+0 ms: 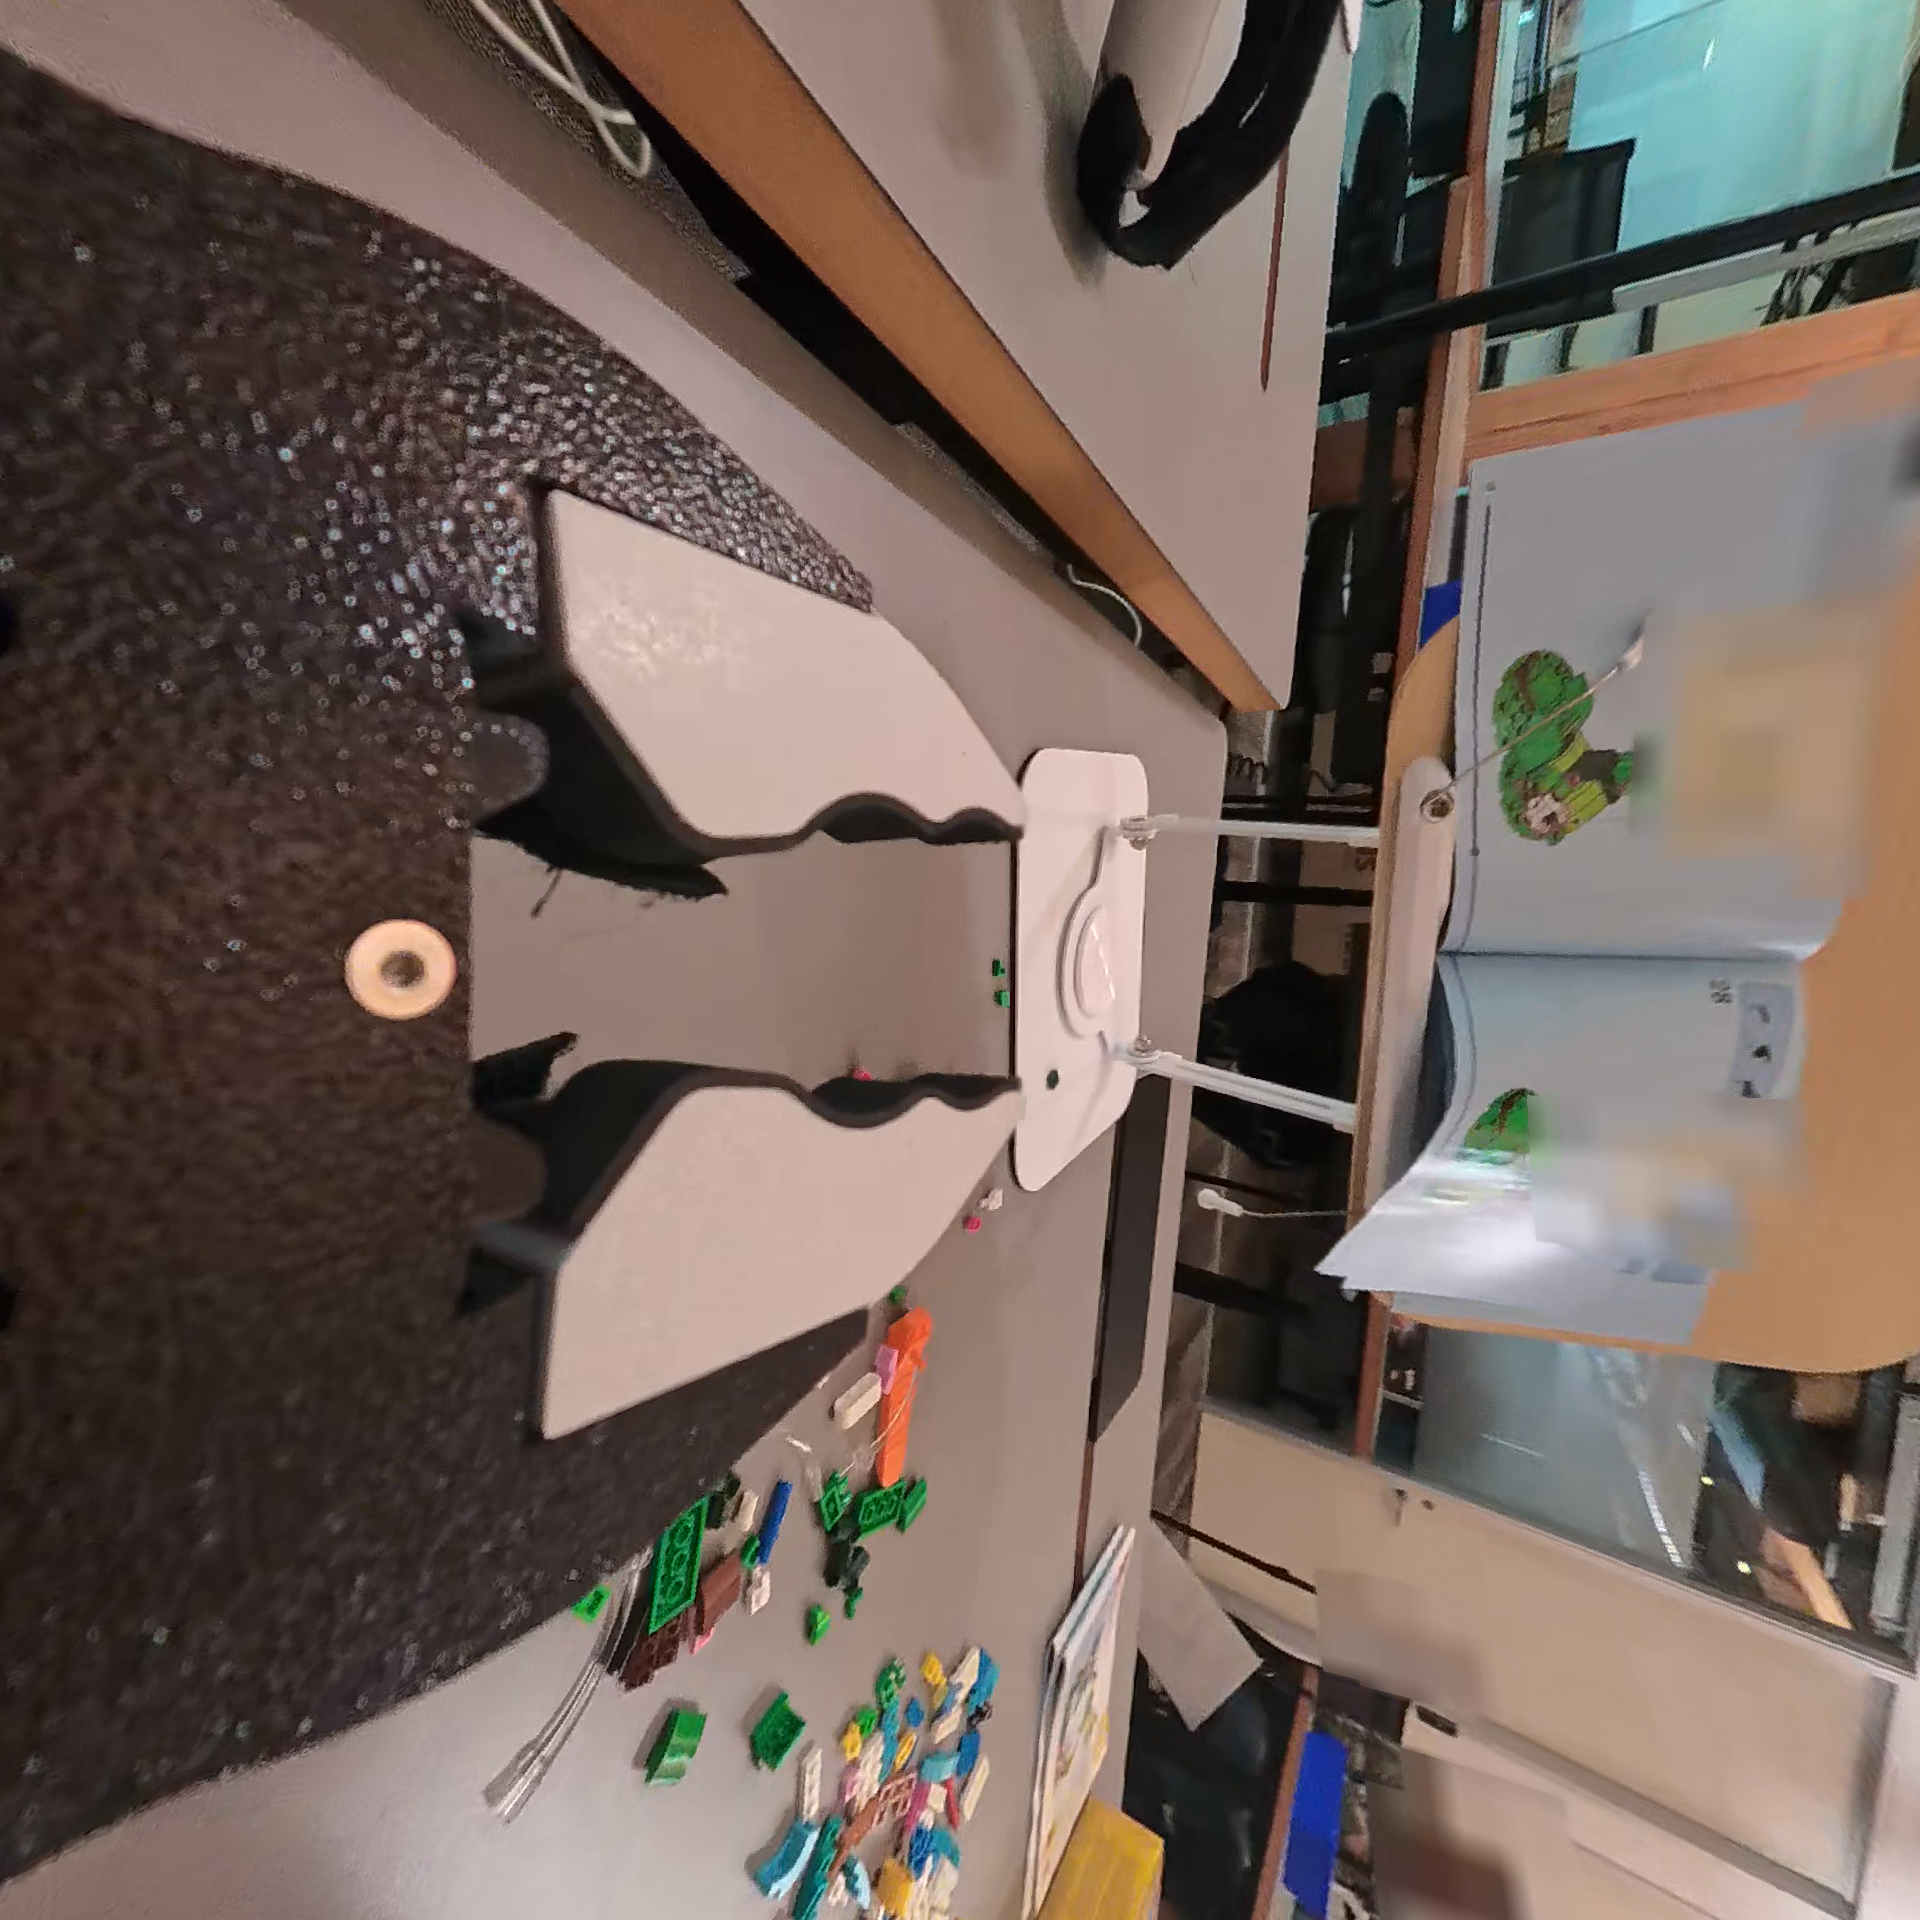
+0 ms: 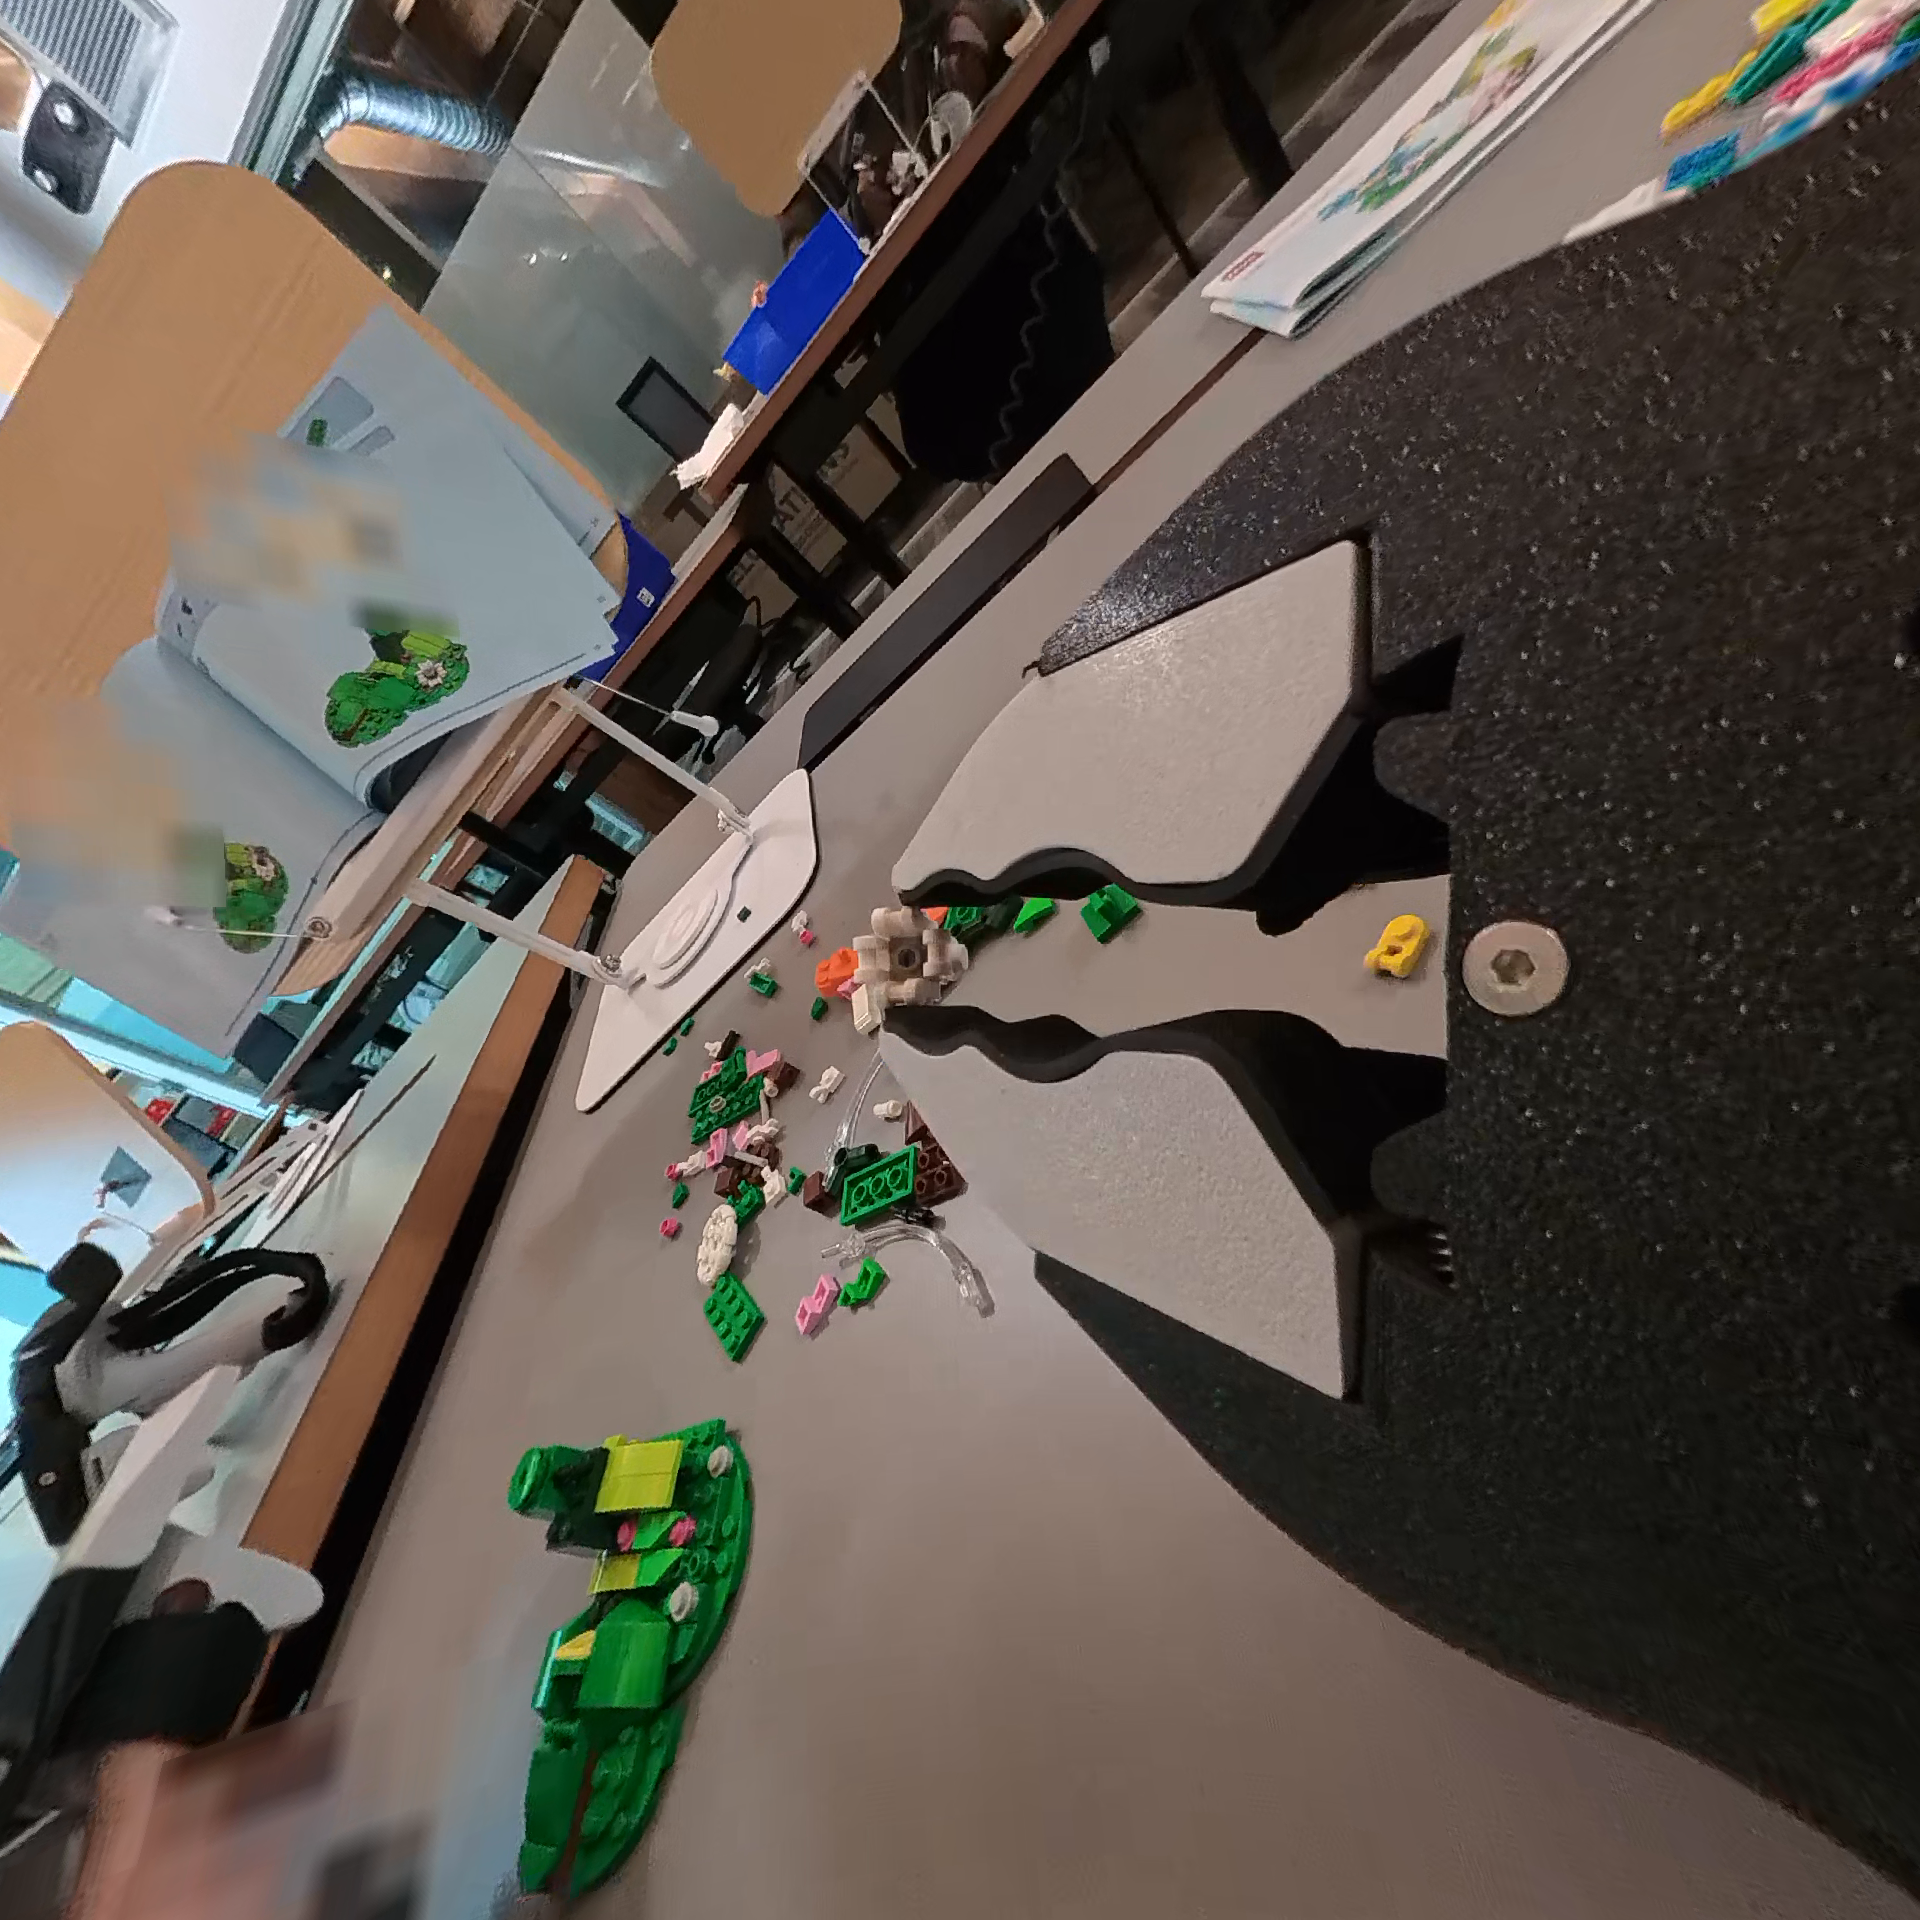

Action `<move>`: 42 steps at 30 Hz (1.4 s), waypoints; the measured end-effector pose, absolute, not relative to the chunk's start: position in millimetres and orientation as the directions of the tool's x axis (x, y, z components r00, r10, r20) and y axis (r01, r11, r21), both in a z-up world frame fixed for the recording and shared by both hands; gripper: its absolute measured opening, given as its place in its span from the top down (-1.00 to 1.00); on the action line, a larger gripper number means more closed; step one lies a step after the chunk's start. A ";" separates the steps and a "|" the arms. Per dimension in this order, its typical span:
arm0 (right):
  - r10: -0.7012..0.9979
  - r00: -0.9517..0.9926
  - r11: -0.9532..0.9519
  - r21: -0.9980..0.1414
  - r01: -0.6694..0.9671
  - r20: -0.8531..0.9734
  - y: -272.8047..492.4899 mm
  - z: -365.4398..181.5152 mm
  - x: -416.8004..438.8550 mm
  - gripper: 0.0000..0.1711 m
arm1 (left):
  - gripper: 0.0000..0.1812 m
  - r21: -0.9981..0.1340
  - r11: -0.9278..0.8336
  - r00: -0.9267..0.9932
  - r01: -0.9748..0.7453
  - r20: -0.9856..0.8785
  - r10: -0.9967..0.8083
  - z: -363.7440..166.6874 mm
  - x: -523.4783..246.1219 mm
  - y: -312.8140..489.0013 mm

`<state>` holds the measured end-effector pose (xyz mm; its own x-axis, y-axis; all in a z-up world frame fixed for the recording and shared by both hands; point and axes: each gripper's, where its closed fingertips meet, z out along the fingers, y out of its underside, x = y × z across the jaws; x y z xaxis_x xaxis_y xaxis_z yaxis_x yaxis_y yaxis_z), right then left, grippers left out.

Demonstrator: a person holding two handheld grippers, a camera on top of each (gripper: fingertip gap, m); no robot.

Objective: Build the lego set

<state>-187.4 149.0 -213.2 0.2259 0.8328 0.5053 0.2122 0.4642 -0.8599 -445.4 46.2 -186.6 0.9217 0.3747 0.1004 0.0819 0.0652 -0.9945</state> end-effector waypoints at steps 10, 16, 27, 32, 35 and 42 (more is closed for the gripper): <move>0.839 0.272 0.431 -0.881 0.198 0.471 164.9 -215.9 -189.9 0.79 | 0.74 -0.998 0.048 0.943 -0.028 -0.011 0.333 -187.5 -440.2 50.4; 0.823 0.310 0.421 -0.878 0.228 0.476 173.5 -218.6 -188.3 0.79 | 0.73 -0.998 -0.032 0.943 -0.050 -0.057 0.328 -197.7 -440.2 56.0; 0.819 0.311 0.424 -0.873 0.240 0.483 173.9 -220.0 -188.7 0.79 | 0.73 -0.999 -0.043 0.946 -0.031 -0.043 0.322 -201.7 -441.0 56.6; 0.815 0.318 0.425 -0.873 0.241 0.484 174.8 -219.4 -188.5 0.79 | 0.73 -0.997 -0.049 0.945 -0.056 -0.069 0.321 -200.9 -438.9 57.4; 0.809 0.327 0.436 -0.872 0.223 0.489 173.6 -215.5 -187.1 0.79 | 0.73 -0.996 -0.056 0.939 -0.074 -0.088 0.331 -200.8 -439.2 57.1; 0.855 0.358 0.388 -0.921 0.039 0.376 166.7 -182.5 -172.7 0.79 | 0.71 -0.990 -0.084 0.925 -0.110 -0.132 0.355 -203.0 -439.5 57.0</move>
<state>-172.7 166.7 -182.5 0.3584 0.8546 0.3758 0.0393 0.3883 -0.9207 -439.5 57.0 -203.0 0.9253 0.3553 -0.1324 -0.1096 -0.0837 -0.9904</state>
